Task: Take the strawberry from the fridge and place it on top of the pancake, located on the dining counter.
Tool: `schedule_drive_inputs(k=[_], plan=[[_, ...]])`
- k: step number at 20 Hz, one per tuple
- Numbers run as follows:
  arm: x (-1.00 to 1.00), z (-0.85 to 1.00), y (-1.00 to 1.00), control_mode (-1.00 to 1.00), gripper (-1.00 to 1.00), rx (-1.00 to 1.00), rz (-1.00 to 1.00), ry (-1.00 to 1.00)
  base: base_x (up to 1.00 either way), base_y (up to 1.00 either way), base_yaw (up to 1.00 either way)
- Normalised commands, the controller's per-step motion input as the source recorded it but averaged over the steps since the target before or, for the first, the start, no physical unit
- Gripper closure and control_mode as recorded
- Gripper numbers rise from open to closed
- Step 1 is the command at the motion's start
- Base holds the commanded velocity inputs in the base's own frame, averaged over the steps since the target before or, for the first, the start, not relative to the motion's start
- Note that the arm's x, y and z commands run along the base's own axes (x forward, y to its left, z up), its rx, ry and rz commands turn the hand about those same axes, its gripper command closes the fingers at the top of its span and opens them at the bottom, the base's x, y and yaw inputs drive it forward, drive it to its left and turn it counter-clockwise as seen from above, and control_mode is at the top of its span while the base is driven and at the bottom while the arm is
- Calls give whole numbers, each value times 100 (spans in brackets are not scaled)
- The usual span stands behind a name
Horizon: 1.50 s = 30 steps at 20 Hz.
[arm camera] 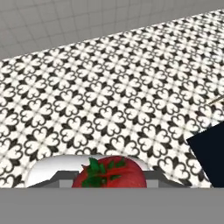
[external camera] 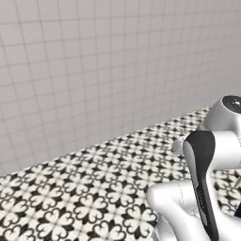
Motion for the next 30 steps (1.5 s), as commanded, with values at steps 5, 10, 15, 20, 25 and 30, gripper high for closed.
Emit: schedule_drive_inputs(k=[5,10,15,20,25,30], plan=[[0,0,0,100,100,0,0,0,68,42,-66],[0,0,0,100,100,0,0,0,49,44,-74],[0,0,0,100,100,0,0,0,78,75,-61],[0,0,0,100,100,0,0,0,100,86,-55],[0,0,0,100,100,0,0,0,100,73,-60],[0,0,0,100,100,0,0,0,97,55,-60]])
